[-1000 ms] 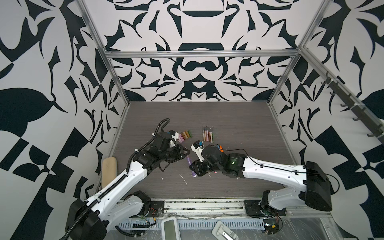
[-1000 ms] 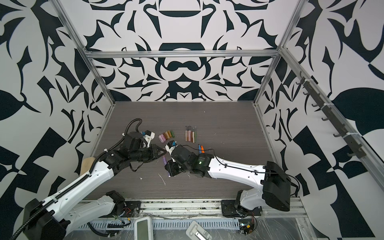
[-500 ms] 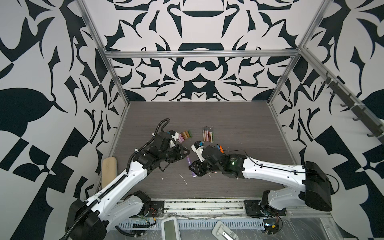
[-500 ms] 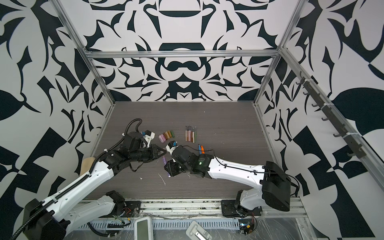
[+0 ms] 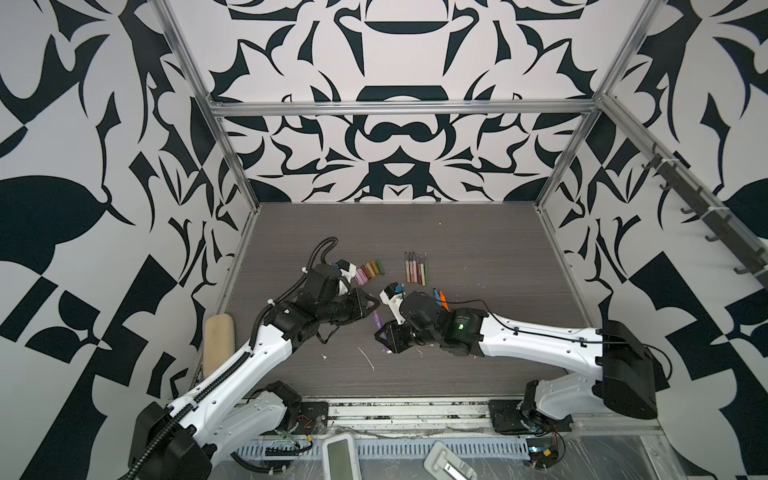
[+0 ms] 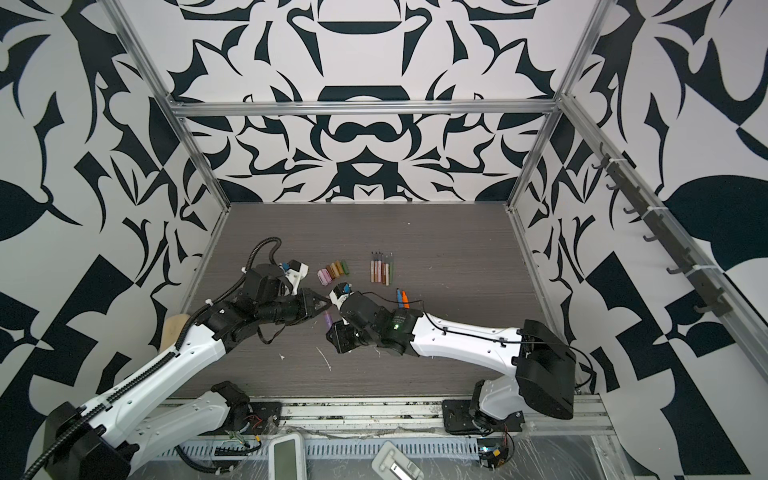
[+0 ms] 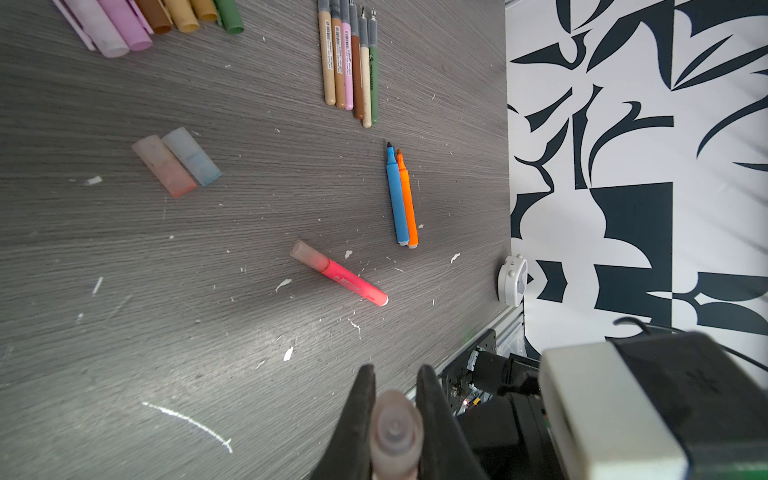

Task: Open the pen caps
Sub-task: 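Pull the purple marker away with right gripper while left holds the cap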

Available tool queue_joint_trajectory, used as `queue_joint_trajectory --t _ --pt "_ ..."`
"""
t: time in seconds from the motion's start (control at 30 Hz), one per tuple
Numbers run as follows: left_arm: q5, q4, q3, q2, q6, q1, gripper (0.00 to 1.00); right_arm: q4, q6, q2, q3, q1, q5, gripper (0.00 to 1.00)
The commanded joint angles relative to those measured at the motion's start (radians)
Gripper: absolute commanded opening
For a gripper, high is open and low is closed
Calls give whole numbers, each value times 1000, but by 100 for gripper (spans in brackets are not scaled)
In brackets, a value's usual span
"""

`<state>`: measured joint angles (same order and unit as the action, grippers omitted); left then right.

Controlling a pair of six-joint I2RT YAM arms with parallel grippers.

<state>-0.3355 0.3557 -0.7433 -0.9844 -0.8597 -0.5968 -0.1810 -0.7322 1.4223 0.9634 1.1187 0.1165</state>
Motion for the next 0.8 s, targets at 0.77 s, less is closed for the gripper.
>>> queue_joint_trajectory --t 0.77 --pt "-13 269 -464 -172 301 243 0 57 -72 -113 -85 8 -8 0"
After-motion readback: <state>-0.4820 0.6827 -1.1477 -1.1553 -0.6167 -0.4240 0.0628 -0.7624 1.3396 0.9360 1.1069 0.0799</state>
